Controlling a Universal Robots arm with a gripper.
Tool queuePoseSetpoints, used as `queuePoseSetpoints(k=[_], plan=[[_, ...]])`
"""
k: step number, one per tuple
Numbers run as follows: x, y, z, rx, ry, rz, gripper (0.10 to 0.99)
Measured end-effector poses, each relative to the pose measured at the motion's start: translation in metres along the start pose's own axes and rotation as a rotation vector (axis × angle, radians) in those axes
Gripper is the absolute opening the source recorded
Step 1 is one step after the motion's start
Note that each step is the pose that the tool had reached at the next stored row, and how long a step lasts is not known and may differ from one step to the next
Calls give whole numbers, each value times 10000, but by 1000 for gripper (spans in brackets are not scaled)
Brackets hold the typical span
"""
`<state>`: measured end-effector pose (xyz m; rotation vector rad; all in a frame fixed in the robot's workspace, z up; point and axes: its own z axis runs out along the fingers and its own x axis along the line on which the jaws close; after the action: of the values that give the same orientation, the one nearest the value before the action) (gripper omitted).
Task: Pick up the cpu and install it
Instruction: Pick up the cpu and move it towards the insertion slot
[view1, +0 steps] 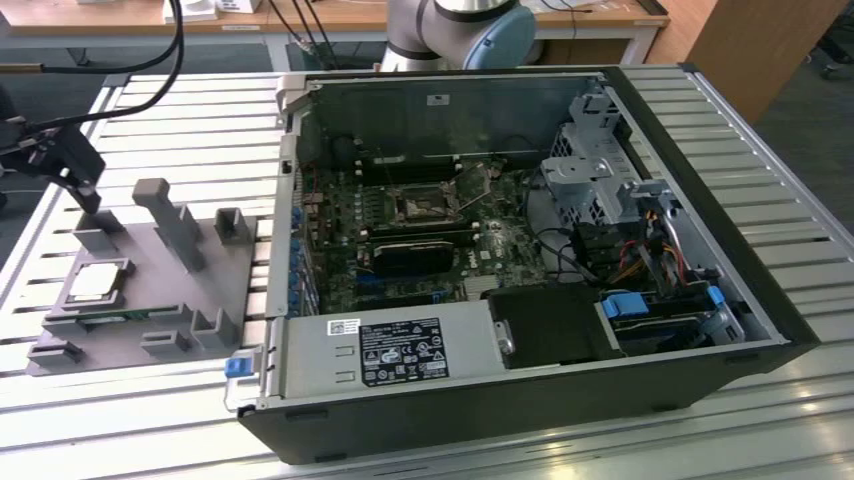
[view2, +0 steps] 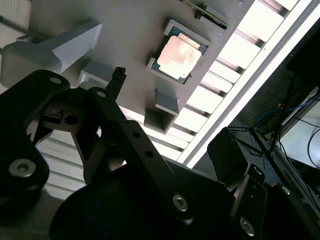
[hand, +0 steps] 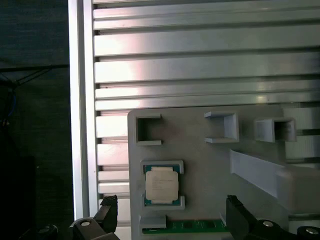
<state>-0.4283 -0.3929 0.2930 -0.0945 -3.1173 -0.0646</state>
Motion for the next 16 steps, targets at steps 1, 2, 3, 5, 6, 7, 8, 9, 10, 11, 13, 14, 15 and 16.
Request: queuePoseSetpoints(k=[1,2,3,5,6,7,8,9,10,11,13,14,15,16], plan=[[0,0,7,0,0,0,937],[0,0,13,0,1,0,937],[0,-1,20,0,1,1,937],[-1,-1,34,0,1,0,937],[-1,-2,41,0,1,0,937],[-1,-2,48,0,0,0,937],[-1,-2,55,0,0,0,937],[-1,-3,62,0,1,0,937],[-2,-3,71,0,0,0,937],[-2,-3,78,0,1,0,937],[-2,-4,100,1,1,0,937],[-2,-5,112,1,1,0,937],[-3,-5,123,0,0,0,937],[-3,-6,133,0,1,0,937]])
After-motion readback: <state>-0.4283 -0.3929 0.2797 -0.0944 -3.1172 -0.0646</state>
